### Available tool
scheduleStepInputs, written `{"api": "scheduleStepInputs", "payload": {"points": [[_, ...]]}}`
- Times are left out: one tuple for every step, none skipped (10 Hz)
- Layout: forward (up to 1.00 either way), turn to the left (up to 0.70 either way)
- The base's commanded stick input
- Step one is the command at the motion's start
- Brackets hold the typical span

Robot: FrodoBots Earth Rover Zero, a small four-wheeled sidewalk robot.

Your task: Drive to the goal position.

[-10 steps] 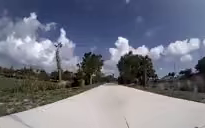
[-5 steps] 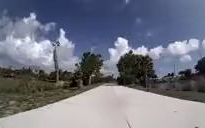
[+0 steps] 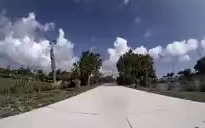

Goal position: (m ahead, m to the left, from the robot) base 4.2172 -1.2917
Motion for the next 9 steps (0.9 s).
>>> {"api": "scheduleStepInputs", "payload": {"points": [[0.85, 0.0], [0.85, 0.0], [0.85, 0.0], [0.85, 0.0], [0.85, 0.0], [0.85, 0.0], [0.85, 0.0], [0.85, 0.0], [0.85, 0.0]]}}
